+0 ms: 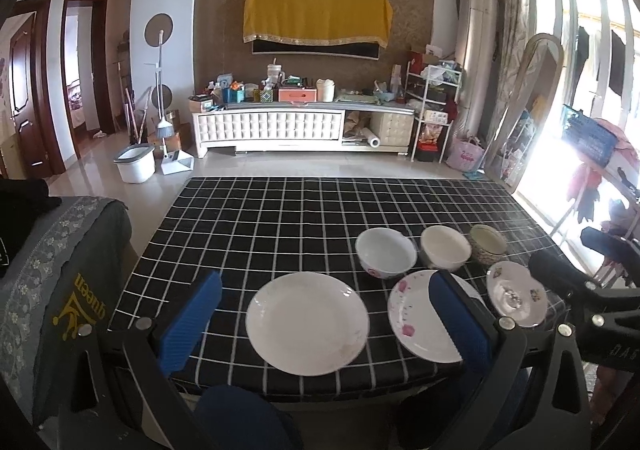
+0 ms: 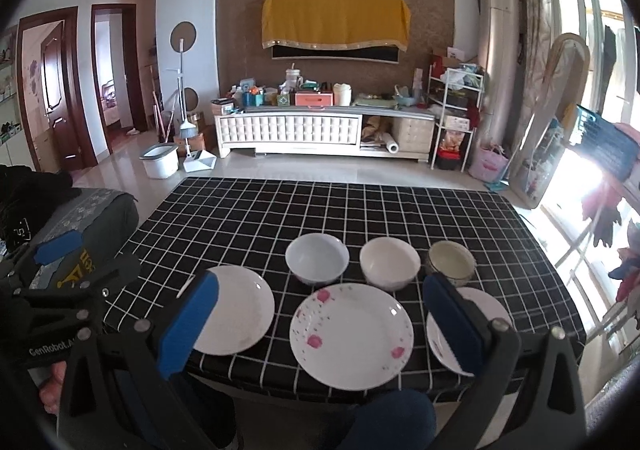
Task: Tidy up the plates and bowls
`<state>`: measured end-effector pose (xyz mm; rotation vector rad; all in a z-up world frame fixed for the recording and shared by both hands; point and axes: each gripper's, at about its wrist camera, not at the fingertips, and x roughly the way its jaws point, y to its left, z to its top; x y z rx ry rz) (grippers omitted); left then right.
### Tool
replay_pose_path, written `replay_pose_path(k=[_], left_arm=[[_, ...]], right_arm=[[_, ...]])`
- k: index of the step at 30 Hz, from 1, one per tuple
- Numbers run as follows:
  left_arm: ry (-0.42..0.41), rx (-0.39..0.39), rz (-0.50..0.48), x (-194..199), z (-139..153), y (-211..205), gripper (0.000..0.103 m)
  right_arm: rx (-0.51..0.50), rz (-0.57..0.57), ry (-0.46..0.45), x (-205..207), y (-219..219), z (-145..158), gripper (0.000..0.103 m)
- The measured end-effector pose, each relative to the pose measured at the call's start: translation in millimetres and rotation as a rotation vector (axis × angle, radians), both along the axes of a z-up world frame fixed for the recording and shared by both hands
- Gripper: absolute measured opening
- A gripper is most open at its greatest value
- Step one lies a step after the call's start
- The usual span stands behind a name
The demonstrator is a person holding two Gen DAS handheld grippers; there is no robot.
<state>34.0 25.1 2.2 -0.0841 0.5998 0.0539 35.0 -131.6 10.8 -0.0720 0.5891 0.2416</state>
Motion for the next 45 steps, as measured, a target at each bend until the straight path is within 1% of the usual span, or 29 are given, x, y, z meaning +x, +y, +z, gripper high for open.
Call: replay_pose_path(k=[2,5,7,8,9,11,15,16,17,19,20,22,23,25,26,28,31,32,33,36,38,40,41,43,45], left_arm=[[0.025,-0.011,0.002,10,-3,9,0.103],[0.046,-0.005,0.028,22,-8,21,0.103],[0.075,-0.013,0.036,33,-14,30,0.103],[0.091,-0.020,0.038,39,-17,34,0.103],[0.111,-0.028,0.042,45,-21,39,0.103],[0.141,-0.044,0.048,56,-29,47,0.103],[0.206,-0.060,0.067,77,-51,59,0.103],[0.216,-0.059,0.068,80,-55,61,0.103],[0.230,-0.058,0.071,84,-60,63,0.103],[0.262,-0.058,0.076,94,-71,66,0.103],[0.275,-0.060,0.078,99,-77,68,0.103],[0.311,-0.079,0.083,108,-91,74,0.103],[0.332,-0.096,0.083,113,-98,78,0.103],[0.393,-0.134,0.084,124,-116,85,0.103],[0.404,-0.144,0.088,128,-123,89,0.103],[0.433,-0.147,0.107,134,-137,95,0.102],[0.484,-0.131,0.132,144,-155,102,0.092],[0.499,-0.129,0.137,147,-159,104,0.085],[0.511,-0.131,0.142,150,-163,106,0.081],[0.536,-0.139,0.146,157,-174,111,0.076],[0.553,-0.127,0.147,160,-183,113,0.076],[0.582,-0.133,0.137,162,-191,114,0.076],[0.599,-0.137,0.136,163,-196,116,0.075],[0.609,-0.142,0.142,164,-204,117,0.073],[0.630,-0.160,0.139,163,-212,119,0.066]], right_arm=[[0.004,0.011,0.012,10,7,-1,0.103],[0.009,0.026,0.038,27,16,-7,0.103],[0.013,0.055,0.078,43,25,-14,0.103],[0.026,0.080,0.121,57,34,-23,0.103],[0.031,0.091,0.142,64,38,-29,0.103],[0.030,0.095,0.155,69,42,-33,0.103],[0.005,0.113,0.238,93,57,-57,0.103],[-0.004,0.108,0.282,107,63,-71,0.103],[-0.010,0.104,0.305,113,65,-79,0.103],[-0.014,0.104,0.323,118,65,-83,0.103],[-0.025,0.113,0.362,128,70,-96,0.103],[-0.026,0.118,0.380,131,72,-100,0.103],[-0.022,0.128,0.414,139,75,-110,0.103],[-0.024,0.142,0.444,147,80,-121,0.102],[-0.031,0.148,0.454,150,82,-126,0.102],[-0.052,0.162,0.479,156,88,-138,0.094],[-0.061,0.166,0.525,166,95,-155,0.086],[-0.063,0.168,0.536,169,96,-160,0.085],[-0.064,0.171,0.548,172,99,-165,0.083],[-0.080,0.178,0.567,177,103,-177,0.077],[-0.090,0.184,0.582,179,106,-184,0.073],[-0.097,0.201,0.602,180,110,-191,0.067],[-0.102,0.207,0.606,180,111,-194,0.065],[-0.116,0.212,0.610,180,114,-198,0.063],[-0.127,0.214,0.621,179,115,-206,0.062]])
